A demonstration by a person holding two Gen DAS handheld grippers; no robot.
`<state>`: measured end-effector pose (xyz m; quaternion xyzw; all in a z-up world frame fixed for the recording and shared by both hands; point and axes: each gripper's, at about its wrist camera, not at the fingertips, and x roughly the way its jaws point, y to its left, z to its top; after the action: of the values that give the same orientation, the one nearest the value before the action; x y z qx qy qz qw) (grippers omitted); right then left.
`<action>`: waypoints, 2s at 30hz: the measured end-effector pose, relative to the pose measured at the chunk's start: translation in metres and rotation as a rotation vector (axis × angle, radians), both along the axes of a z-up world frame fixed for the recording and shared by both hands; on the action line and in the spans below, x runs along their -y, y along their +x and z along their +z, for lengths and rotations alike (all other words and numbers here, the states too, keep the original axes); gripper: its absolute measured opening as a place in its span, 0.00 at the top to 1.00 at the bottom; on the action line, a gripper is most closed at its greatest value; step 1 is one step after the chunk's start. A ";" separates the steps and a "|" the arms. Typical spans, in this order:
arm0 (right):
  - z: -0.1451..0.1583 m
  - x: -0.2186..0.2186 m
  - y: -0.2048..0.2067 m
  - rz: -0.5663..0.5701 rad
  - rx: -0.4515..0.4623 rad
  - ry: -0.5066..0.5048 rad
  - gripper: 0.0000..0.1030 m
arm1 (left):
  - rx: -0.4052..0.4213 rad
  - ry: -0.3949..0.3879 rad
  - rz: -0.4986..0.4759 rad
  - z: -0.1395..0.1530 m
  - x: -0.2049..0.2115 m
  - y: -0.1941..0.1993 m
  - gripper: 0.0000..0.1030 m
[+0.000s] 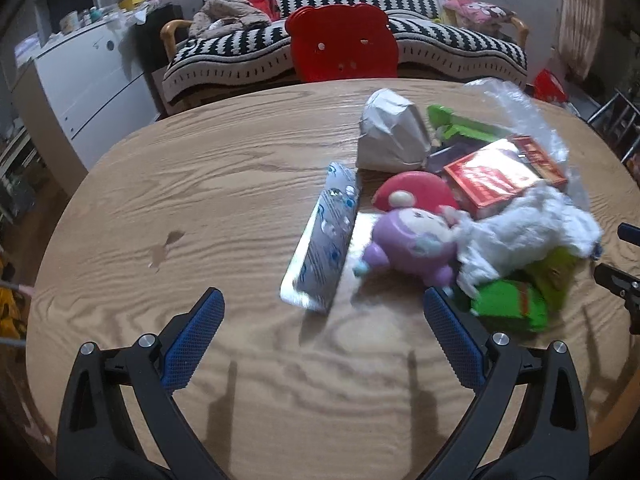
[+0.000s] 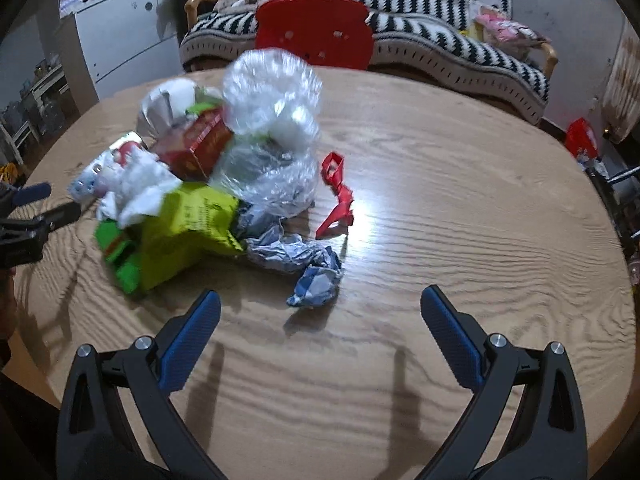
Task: Collect trash
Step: 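Grasp the blister pack with the left tool while the right tool grasps crumpled foil, then carry both items to the black bin and open both tools to drop them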
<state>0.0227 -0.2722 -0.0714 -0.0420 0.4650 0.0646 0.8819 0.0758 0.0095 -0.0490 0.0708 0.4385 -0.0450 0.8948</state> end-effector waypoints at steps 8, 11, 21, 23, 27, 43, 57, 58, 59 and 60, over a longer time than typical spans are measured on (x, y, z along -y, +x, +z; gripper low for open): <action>-0.010 -0.008 0.016 0.059 -0.016 0.033 0.52 | -0.004 -0.013 -0.014 -0.012 -0.003 0.024 0.28; -0.002 -0.014 0.013 0.056 -0.015 0.038 0.75 | -0.048 -0.028 -0.009 -0.011 -0.006 0.025 0.68; 0.047 -0.005 -0.021 0.062 0.070 0.136 0.82 | -0.044 -0.061 0.067 0.023 -0.026 -0.005 0.76; 0.060 0.003 -0.035 0.060 0.103 0.182 0.82 | -0.019 -0.079 0.073 0.032 -0.026 -0.012 0.76; 0.083 0.030 -0.059 0.035 0.156 0.252 0.82 | 0.024 -0.127 0.049 0.052 -0.013 -0.026 0.76; 0.095 0.220 -0.206 -0.332 0.192 0.117 0.82 | 0.015 -0.218 -0.473 0.060 0.237 -0.107 0.76; -0.003 0.369 -0.321 -0.722 -0.061 0.195 0.82 | -0.169 -0.194 -0.989 -0.022 0.441 -0.251 0.75; -0.006 0.373 -0.323 -0.723 -0.064 0.201 0.82 | -0.184 -0.186 -0.991 -0.029 0.448 -0.253 0.75; -0.007 0.374 -0.325 -0.726 -0.065 0.203 0.82 | -0.194 -0.184 -0.990 -0.031 0.451 -0.253 0.75; -0.008 0.376 -0.326 -0.729 -0.067 0.205 0.82 | -0.201 -0.180 -0.988 -0.034 0.455 -0.255 0.75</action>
<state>-0.3031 -0.6483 -0.0792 0.2169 0.4691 -0.2056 0.8310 -0.1790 -0.4458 -0.0832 0.1876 0.4308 -0.5069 0.7227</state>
